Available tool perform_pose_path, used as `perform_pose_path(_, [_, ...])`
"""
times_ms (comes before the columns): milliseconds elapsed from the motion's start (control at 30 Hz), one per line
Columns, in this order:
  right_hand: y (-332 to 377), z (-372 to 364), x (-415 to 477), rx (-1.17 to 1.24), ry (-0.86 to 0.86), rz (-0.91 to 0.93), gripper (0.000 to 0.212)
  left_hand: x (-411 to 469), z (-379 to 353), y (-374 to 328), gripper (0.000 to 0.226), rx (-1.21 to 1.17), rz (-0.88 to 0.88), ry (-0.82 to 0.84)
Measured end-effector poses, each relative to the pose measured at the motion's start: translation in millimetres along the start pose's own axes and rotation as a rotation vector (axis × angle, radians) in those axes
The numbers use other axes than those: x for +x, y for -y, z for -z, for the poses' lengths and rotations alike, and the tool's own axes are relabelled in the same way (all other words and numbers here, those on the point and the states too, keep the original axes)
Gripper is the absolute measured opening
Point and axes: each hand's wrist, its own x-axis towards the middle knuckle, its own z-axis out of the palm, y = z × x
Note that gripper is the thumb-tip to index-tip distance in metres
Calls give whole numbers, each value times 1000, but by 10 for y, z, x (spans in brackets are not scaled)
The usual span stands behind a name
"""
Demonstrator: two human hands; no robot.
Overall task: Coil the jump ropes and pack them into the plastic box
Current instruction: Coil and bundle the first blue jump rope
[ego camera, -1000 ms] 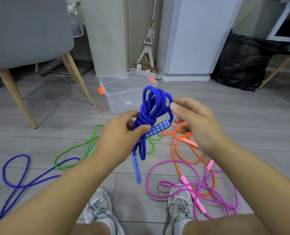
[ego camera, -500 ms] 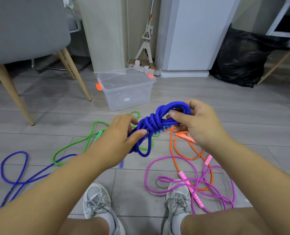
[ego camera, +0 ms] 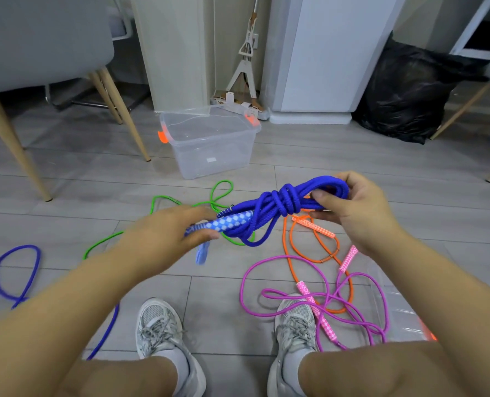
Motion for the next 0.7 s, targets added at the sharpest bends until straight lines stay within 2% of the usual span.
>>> perform_pose_path(33, [-37, 33, 5, -30, 11, -7, 22, -19, 26, 19, 55, -11, -4, 6])
perform_pose_path(133, [-118, 64, 13, -244, 59, 13, 27, -30, 26, 47, 32, 99, -5, 42])
perform_pose_path(200, [-173, 38, 16, -487, 159, 119, 26, -3, -40, 53, 31, 218, -17, 70])
perform_pose_path(300, [-230, -27, -3, -755, 340, 208, 23, 20, -111, 88, 21, 274, 1, 102])
perform_pose_path(400, [-244, -55, -7, -1003, 452, 250, 13, -11, -121, 91, 21, 274, -32, 111])
perform_pose_path(467, [-253, -54, 0, -1133, 494, 230, 21, -48, -119, 73, 27, 291, -52, 109])
perform_pose_path(567, [-276, -52, -3, -1239, 517, 223, 30, -49, -137, 81, 35, 337, -33, 116])
perform_pose_path(633, [-289, -58, -32, -1252, 502, 269, 22, -29, -155, 94, 33, 287, -19, 116])
perform_pose_path(700, [-312, -64, -49, -1264, 470, 322, 4, -31, -165, 108, 29, 228, -33, 113])
